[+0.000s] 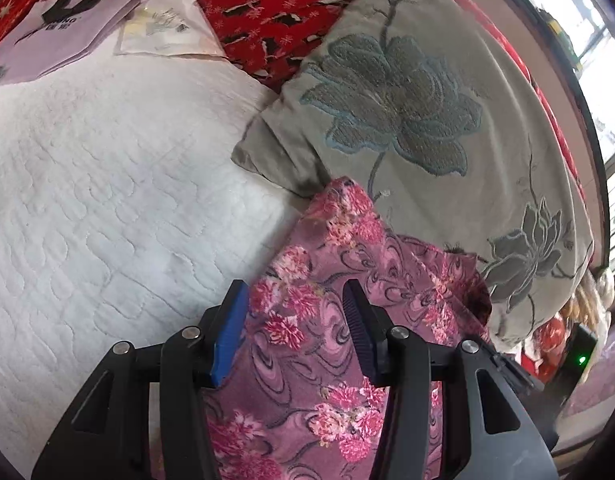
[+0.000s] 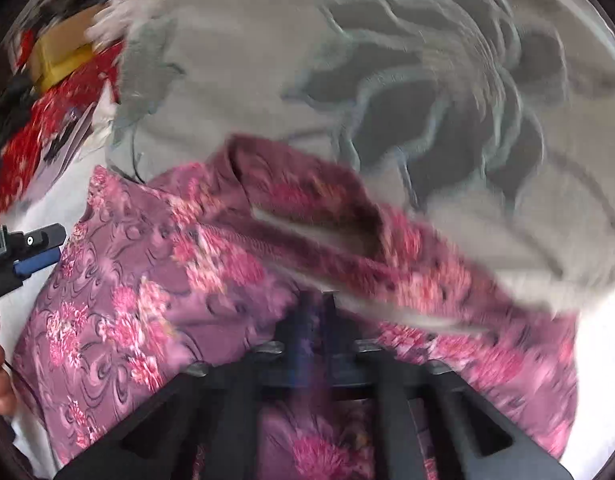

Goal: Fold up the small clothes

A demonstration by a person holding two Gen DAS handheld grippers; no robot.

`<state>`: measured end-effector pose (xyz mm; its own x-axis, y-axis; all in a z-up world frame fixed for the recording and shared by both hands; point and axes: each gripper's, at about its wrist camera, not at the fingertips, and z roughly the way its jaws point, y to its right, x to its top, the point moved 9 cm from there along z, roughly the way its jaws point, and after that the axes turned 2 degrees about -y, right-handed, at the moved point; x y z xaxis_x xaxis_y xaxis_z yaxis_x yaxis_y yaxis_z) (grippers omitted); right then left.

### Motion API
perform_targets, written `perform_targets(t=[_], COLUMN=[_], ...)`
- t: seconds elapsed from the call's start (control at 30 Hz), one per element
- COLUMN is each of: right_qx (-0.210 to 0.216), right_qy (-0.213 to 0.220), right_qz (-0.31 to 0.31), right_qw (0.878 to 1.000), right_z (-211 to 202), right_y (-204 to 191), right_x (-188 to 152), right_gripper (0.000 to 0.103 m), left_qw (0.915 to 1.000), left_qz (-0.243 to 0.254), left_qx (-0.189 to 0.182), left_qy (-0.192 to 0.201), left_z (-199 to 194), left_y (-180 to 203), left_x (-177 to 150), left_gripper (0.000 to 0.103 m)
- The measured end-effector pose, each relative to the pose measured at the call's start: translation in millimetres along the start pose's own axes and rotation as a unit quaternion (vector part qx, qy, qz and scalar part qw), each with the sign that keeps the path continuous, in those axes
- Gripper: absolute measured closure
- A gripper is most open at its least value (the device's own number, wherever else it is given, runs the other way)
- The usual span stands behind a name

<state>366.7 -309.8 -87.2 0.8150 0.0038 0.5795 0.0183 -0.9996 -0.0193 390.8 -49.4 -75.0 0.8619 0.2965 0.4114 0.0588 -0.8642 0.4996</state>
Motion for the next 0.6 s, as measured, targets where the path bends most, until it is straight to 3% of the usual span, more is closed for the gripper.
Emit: perform_targets(t=[0.2,0.3,0.4,0.47,0.53,0.6], right_qx=[0.049,0.008,0.071,0.122,0.128,0.112], right_qy=[0.045,0.03,0.046,0.035,0.028,0.014], right_qz=[0.097,0.132,0.134,0.095,0.055,0.023], right_qw=[0.993,0.991,0.987,0.987,0.99,0.993], right_z=[4,15,6,6,13,32], right_y=[10,21,1,-34,-60,-81], right_x=[39,34,39,43,47,48], right_gripper=[0.103,0.101,0.095,0.085,0.059,0.058], left_qw=[1.0,0.9999,0.9998,0.9998,0.9999,0.9999], left_qz=[-0.004,-0.011,-0.015,-0.012,-0.003,0.002], left_qx=[0.0,-0.001,-0.006,-0.007,-0.008,-0.005], left_qy=[0.008,0.007,0.014,0.014,0.009,0.009], left_z=[-2,-2,-5,-5,-4,-4], left_y=[-6,-9,-9,-7,-3,-3], left_x=[6,6,6,6,3,3], left_gripper=[0.056,0.056,0.056,0.056,0.055,0.053])
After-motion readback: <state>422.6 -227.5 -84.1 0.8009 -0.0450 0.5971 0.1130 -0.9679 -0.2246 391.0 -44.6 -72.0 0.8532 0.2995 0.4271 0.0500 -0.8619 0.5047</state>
